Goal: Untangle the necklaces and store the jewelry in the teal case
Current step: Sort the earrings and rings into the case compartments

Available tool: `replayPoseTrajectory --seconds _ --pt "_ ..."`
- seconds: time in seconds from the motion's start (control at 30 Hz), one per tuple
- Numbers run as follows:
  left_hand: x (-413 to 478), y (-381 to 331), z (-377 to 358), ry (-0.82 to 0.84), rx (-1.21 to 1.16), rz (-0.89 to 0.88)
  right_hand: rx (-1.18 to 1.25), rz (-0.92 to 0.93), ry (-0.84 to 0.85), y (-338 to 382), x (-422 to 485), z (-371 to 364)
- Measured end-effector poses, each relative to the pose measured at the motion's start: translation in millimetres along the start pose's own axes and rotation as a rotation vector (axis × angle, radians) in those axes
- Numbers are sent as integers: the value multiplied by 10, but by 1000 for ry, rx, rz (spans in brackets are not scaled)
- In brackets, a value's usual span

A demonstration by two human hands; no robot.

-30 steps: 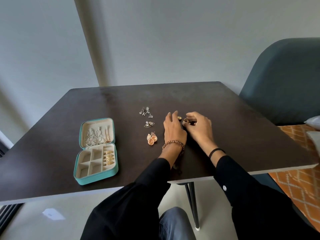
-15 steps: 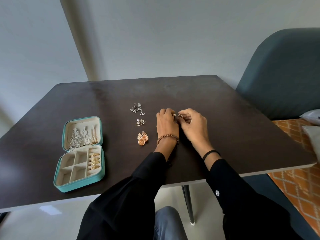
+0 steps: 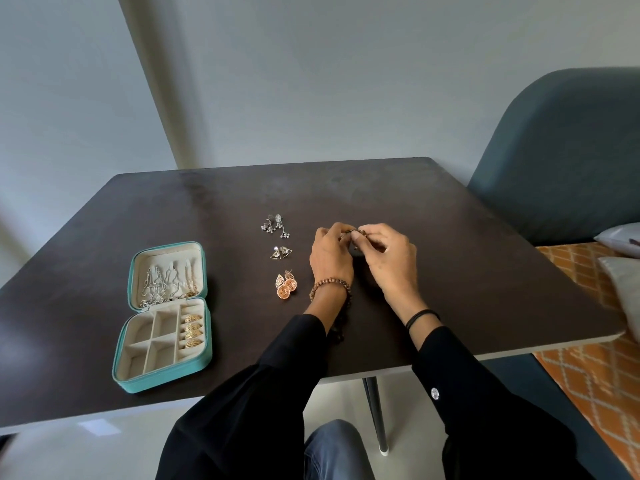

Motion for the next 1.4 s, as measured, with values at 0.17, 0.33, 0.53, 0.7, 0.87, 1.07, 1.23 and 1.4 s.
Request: replayPoseTrajectory --seconds 0.17,0.33,0.53,0.7,0.87,1.07,1.23,1.4 --pt "-22 12 28 -26 -62 7 37 -41 -15 -8 -29 32" --pt "-16 75 41 -57 -226 6 108 -74 -83 -54 -31 88" --pt "-4 70 30 -23 -276 -19 213 -95 -127 -88 -48 148" --pt "-33 19 14 22 -221 -46 244 -82 -84 -76 -47 112" --pt "-36 -30 -16 77 -112 -45 326 -82 -91 -71 -52 124" --pt "-30 -38 -48 85 -149 -64 344 -91 -70 -71 -46 111" --pt "-27 -3 -83 127 -189 -38 293 -96 -30 -69 -28 71" --pt "-29 21 -105 159 -220 -3 248 -83 -8 -29 -34 52"
Point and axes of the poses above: each hand's wrist, its own x-axis towards the middle knuckle, its own z-axis out of the back of the hand, y = z × x, the point moved 9 cm from there along x, towards the middle knuckle, and after that the axes turned 12 degrees about y, right-handed, at the moved point
